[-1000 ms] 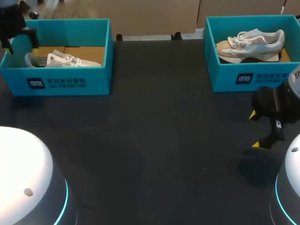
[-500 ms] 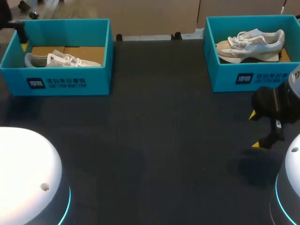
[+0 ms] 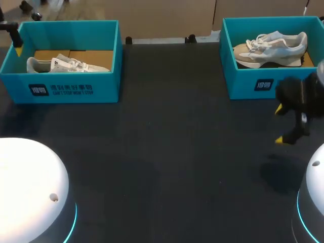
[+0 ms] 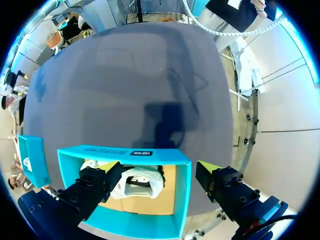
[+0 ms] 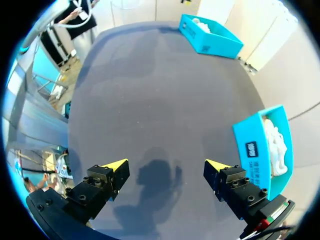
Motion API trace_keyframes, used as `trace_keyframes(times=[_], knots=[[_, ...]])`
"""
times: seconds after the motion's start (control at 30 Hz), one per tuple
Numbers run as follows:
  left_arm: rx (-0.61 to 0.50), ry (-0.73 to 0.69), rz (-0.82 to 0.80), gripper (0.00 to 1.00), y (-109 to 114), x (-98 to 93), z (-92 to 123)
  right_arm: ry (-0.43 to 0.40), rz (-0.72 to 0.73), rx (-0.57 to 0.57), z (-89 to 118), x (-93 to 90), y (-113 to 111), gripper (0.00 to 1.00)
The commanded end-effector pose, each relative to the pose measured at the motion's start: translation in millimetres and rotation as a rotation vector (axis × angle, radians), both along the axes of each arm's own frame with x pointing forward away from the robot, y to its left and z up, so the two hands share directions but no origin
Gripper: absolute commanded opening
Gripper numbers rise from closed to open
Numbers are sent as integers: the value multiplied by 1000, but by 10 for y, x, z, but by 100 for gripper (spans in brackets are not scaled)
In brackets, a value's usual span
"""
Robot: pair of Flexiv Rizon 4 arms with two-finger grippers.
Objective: Take the shoe out of the shoebox, open the shoe tongue, remove and reinsert the insole, then place the shoe into the shoebox
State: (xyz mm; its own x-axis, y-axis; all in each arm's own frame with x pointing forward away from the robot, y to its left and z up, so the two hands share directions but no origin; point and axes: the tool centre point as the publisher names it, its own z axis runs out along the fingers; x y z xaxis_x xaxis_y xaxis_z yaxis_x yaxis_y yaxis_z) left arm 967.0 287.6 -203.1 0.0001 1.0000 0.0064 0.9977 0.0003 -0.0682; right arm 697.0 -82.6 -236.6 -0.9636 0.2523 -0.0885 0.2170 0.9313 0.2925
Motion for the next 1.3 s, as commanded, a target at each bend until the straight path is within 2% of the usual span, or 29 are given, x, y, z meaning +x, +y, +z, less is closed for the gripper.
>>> trace_keyframes(times=[0.03, 0.2, 0.23, 0.27, 0.3, 0.43, 0.8, 0.87, 0.9, 1.03, 1.13, 1.23, 1.27, 1.3], knots=[[2, -1, 0, 100, 0, -4, 0, 105, -84, -82, 203, 407, -32, 100], [2, -1, 0, 100, 0, -4, 0, 157, -208, -165, 288, 776, -167, 100], [2, -1, 0, 100, 0, -4, 0, 153, -227, -158, 312, 874, -205, 100], [2, -1, 0, 100, 0, -4, 0, 153, -227, -158, 312, 874, -205, 100], [2, -1, 0, 100, 0, -4, 0, 170, -278, -183, 334, 1019, -292, 100], [2, -1, 0, 100, 0, -4, 0, 175, -330, -156, 357, 1239, -462, 100], [2, -1, 0, 100, 0, -4, 0, 175, -330, -156, 357, 1239, -462, 100], [2, -1, 0, 100, 0, -4, 0, 185, -364, -157, 344, 1112, -425, 100], [2, -1, 0, 100, 0, -4, 0, 192, -406, -171, 361, 1140, -415, 100], [2, -1, 0, 100, 0, -4, 0, 176, -578, -206, 538, 1444, -534, 100], [2, -1, 0, 100, 0, -4, 0, 201, -765, -268, 671, 1850, -768, 100], [2, -1, 0, 100, 0, -4, 0, 207, -875, -239, 765, 2131, -947, 100], [2, -1, 0, 100, 0, -4, 0, 224, -943, -226, 799, 2283, -1050, 100], [2, -1, 0, 100, 0, -4, 0, 225, -976, -218, 811, 2344, -1098, 100]])
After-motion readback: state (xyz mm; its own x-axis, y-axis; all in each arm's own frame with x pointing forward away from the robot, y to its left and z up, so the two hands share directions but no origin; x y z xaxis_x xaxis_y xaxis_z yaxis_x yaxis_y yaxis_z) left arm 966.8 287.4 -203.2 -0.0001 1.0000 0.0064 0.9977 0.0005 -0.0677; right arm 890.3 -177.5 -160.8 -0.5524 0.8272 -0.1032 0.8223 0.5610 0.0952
